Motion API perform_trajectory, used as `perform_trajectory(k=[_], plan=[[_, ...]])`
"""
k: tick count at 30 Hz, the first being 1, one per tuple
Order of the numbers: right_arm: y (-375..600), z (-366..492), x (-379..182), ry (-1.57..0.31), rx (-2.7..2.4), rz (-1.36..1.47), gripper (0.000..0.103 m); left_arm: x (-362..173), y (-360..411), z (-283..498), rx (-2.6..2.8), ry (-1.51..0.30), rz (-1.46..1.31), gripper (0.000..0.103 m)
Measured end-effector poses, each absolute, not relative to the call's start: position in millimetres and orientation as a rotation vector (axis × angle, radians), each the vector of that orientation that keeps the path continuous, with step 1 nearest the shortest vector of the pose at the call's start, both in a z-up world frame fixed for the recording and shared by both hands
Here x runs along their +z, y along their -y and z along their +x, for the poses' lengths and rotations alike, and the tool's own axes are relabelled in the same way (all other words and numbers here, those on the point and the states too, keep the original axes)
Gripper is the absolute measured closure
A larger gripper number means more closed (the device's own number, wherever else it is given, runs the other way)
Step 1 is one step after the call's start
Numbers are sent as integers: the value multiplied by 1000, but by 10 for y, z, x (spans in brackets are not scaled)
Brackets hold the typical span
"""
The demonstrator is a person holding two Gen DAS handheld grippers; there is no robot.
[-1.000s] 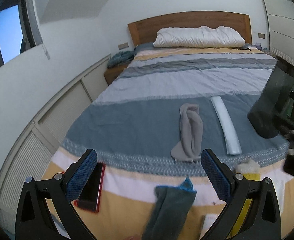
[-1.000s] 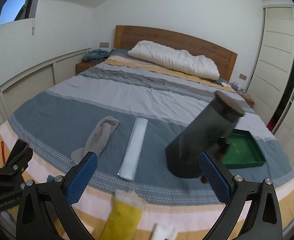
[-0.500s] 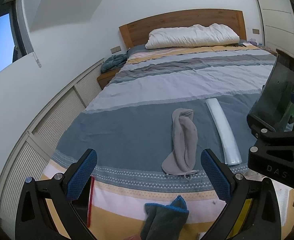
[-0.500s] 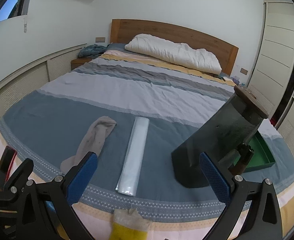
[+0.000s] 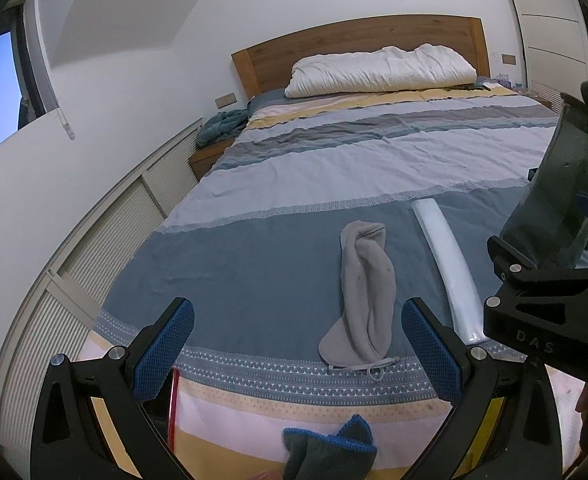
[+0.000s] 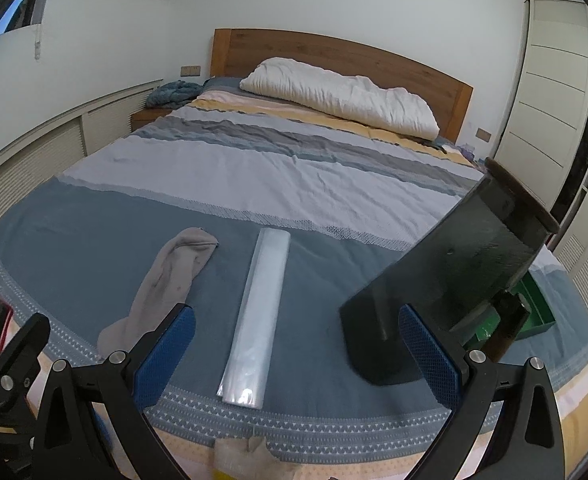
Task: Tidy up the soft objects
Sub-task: 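Move both tools toward the grey sock and clear plastic roll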
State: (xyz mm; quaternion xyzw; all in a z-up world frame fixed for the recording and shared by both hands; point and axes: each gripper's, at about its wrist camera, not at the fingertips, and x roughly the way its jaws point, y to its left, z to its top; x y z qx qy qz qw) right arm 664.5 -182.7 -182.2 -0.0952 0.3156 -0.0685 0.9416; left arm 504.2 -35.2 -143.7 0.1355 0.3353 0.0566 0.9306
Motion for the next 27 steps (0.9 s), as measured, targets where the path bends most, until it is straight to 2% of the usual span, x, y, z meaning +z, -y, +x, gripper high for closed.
perform_trajectory(k=[27], plan=[[1813,7043,-1980,-710,-144,-199,0,-1623,282,5296,106,-695,270,1]])
